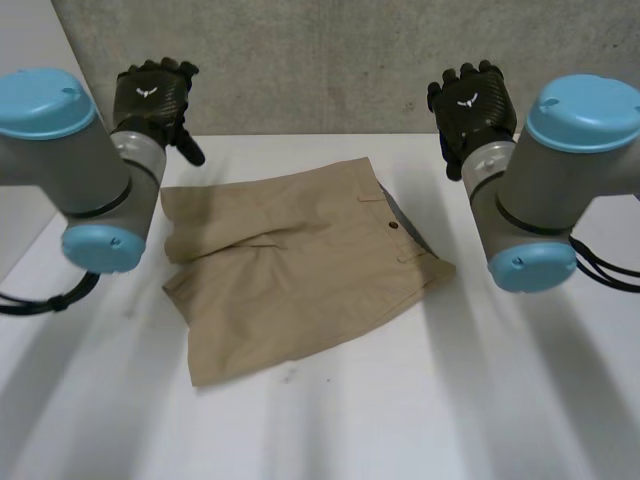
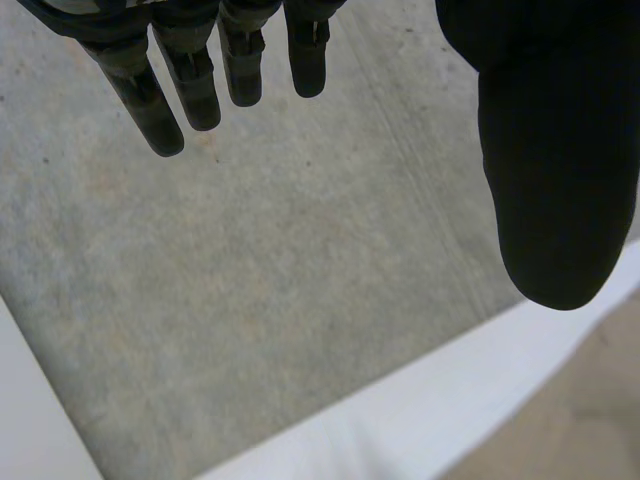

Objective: Fold the shorts.

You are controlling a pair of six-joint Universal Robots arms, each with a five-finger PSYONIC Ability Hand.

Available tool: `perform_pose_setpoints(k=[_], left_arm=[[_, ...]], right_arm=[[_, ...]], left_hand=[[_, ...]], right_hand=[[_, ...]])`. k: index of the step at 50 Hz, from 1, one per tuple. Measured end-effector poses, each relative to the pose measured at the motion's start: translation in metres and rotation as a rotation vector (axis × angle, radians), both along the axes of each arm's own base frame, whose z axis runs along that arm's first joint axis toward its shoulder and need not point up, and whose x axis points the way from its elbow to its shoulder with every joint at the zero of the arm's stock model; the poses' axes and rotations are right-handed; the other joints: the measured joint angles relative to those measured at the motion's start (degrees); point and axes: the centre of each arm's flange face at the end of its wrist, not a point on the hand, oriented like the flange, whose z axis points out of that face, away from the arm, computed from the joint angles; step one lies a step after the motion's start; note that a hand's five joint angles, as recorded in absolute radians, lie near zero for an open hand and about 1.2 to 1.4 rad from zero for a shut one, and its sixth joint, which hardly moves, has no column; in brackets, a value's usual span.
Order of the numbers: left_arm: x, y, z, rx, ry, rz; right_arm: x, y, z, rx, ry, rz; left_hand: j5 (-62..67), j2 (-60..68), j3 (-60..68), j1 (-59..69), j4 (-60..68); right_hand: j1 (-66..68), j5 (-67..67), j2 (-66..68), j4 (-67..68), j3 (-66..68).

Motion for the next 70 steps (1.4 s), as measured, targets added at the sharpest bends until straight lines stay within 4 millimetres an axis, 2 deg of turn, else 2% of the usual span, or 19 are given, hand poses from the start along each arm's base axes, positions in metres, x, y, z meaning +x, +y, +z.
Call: perform_pose_setpoints(k=[4, 7, 8, 9, 13, 15, 16, 18, 21, 23, 31, 37, 44, 60, 64, 70], left_arm=[[0.012, 0.028, -0.001, 0.067, -0.026, 0.002], [0.012, 0.028, -0.001, 0.067, -0.026, 0.002], [0.022, 0.053, -0.005, 0.13, -0.05, 0.002], [0.025, 0.062, -0.006, 0.151, -0.057, 0.002], [0.038, 0.102, -0.013, 0.238, -0.086, -0.002], [0.042, 0.116, -0.016, 0.264, -0.095, -0.006], [0.046, 0.132, -0.019, 0.289, -0.104, -0.011], [0.047, 0.139, -0.02, 0.299, -0.108, -0.015], [0.053, 0.177, -0.03, 0.346, -0.129, -0.046], [0.054, 0.195, -0.037, 0.371, -0.141, -0.069], [0.052, 0.233, -0.062, 0.452, -0.186, -0.136], [0.051, 0.239, -0.076, 0.502, -0.209, -0.148], [0.049, 0.237, -0.089, 0.549, -0.23, -0.147], [0.048, 0.233, -0.093, 0.554, -0.231, -0.143], [0.046, 0.229, -0.096, 0.545, -0.229, -0.144], [0.042, 0.22, -0.102, 0.531, -0.229, -0.14]], right_arm=[[-0.008, 0.023, -0.004, 0.07, 0.007, 0.052], [-0.008, 0.023, -0.004, 0.07, 0.007, 0.052], [-0.01, 0.029, -0.007, 0.095, 0.012, 0.073], [-0.014, 0.05, -0.017, 0.182, 0.029, 0.144], [-0.019, 0.066, -0.033, 0.285, 0.046, 0.206], [-0.021, 0.068, -0.039, 0.316, 0.05, 0.219], [-0.024, 0.069, -0.046, 0.35, 0.057, 0.227], [-0.025, 0.069, -0.05, 0.363, 0.06, 0.23], [-0.031, 0.067, -0.07, 0.429, 0.076, 0.239], [-0.033, 0.064, -0.081, 0.454, 0.084, 0.237], [-0.038, 0.048, -0.113, 0.493, 0.123, 0.223], [-0.038, 0.038, -0.128, 0.471, 0.15, 0.218], [-0.036, 0.027, -0.135, 0.434, 0.149, 0.213], [-0.033, 0.019, -0.142, 0.423, 0.145, 0.212], [-0.033, 0.017, -0.143, 0.421, 0.143, 0.21], [-0.035, 0.015, -0.134, 0.407, 0.126, 0.201]], left_hand=[[0.0, 0.0, 0.0, 0.0, 0.0], [0.0, 0.0, 0.0, 0.0, 0.0], [0.0, 0.0, 0.0, 0.0, 0.0], [0.0, 0.0, 0.0, 0.0, 0.0], [0.0, 0.0, 0.0, 0.0, 0.0], [0.0, 0.0, 0.0, 0.0, 0.0], [0.1, 0.4, 0.1, 0.3, 0.2], [0.2, 0.6, 0.1, 0.3, 0.2], [0.9, 2.6, 1.6, 2.7, 2.3], [3.2, 4.2, 3.4, 4.6, 4.2], [4.8, 5.9, 5.1, 5.5, 5.7], [5.1, 6.3, 5.2, 6.1, 6.2], [5.0, 6.4, 5.2, 6.4, 6.2], [6.2, 7.3, 6.0, 7.3, 7.2], [9.7, 10.7, 10.0, 11.0, 10.6], [13.4, 14.3, 13.7, 14.6, 14.4]], right_hand=[[0.0, 0.0, 0.0, 0.0, 0.0], [0.0, 0.0, 0.0, 0.0, 0.0], [0.0, 0.0, 0.0, 0.0, 0.0], [0.0, 0.0, 0.0, 0.0, 0.0], [0.9, 1.8, 2.4, 1.2, 2.3], [4.0, 4.7, 6.3, 4.7, 6.4], [9.1, 9.8, 11.6, 10.5, 11.7], [9.1, 9.8, 11.6, 10.5, 11.7], [14.2, 15.1, 17.7, 16.8, 17.8], [15.9, 17.1, 19.9, 18.8, 20.1], [20.4, 22.0, 25.0, 23.9, 25.1], [25.6, 28.0, 31.2, 30.1, 31.2], [29.5, 32.9, 35.7, 35.0, 36.1], [31.1, 34.6, 37.4, 36.7, 37.9], [40.4, 48.6, 53.2, 52.4, 53.1], [40.4, 51.7, 55.1, 54.8, 55.3]])
